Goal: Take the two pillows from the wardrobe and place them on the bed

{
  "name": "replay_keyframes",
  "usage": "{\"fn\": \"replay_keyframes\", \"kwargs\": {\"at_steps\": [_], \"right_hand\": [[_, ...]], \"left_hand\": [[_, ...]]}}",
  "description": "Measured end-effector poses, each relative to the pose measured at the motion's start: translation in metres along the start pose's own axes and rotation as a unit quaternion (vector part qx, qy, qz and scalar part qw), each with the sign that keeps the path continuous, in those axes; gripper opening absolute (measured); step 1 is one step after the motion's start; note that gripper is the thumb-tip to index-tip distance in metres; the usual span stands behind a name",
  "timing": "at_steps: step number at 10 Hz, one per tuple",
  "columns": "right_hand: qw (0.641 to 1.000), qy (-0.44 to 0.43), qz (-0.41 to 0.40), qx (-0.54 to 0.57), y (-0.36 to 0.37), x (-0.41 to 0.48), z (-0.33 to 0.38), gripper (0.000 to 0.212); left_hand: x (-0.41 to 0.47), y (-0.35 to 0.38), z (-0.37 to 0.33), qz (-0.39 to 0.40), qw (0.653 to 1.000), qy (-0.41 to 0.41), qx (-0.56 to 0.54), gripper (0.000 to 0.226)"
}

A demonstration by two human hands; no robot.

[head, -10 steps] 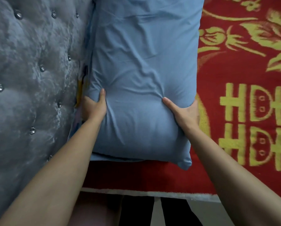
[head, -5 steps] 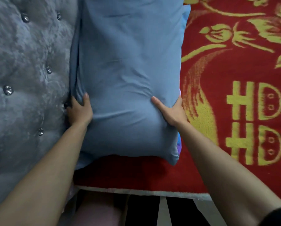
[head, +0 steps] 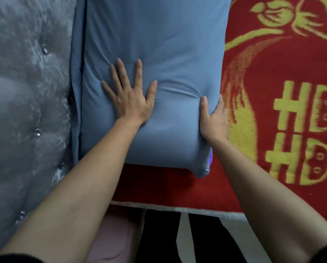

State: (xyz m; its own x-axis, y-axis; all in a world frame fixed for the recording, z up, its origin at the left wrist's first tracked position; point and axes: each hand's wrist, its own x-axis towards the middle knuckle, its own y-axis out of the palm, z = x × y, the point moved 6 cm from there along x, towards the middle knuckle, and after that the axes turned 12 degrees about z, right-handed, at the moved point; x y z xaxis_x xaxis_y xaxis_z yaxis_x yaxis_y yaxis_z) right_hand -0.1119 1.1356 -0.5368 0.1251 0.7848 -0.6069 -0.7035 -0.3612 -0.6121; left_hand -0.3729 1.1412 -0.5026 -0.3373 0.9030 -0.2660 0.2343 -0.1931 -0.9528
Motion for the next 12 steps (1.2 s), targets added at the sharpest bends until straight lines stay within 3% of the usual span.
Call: {"fn": "replay_keyframes", "kwargs": {"at_steps": [1,2,3,4,5,9,11,12], "right_hand": [[0.998,-0.054,-0.036,-0.021,-0.011,0.005,0.02,0.072],[0.967,-0.201,-0.122,-0.096,-0.017,-0.012,0.062,0.067],[0.937,-0.265,-0.091,-0.208,0.01,-0.024,0.075,0.073],[0.927,-0.269,-0.053,-0.257,0.029,-0.026,0.06,0.075],[0.928,-0.267,-0.068,-0.251,0.026,-0.024,0.053,0.075],[0.919,-0.275,-0.027,-0.283,0.047,-0.061,-0.005,0.081],[0.908,-0.266,0.052,-0.32,0.027,-0.064,0.01,0.085],[0.873,-0.272,0.111,-0.39,0.0,-0.076,0.02,0.085]], "left_hand": [[0.0,0.001,-0.001,0.004,1.0,0.001,-0.008,0.07],[-0.002,0.0,0.004,0.006,1.0,0.007,-0.019,0.068],[-0.003,0.001,0.005,0.0,1.0,0.011,-0.02,0.067],[-0.012,0.002,0.006,-0.028,0.999,0.014,-0.018,0.064],[-0.037,0.015,0.009,-0.042,0.999,0.01,-0.016,0.065],[-0.087,0.044,0.024,-0.023,1.0,-0.018,-0.011,0.064],[-0.082,0.022,0.02,0.104,0.994,-0.018,-0.01,0.067],[-0.094,-0.002,0.024,0.186,0.982,-0.008,0.0,0.068]]}}
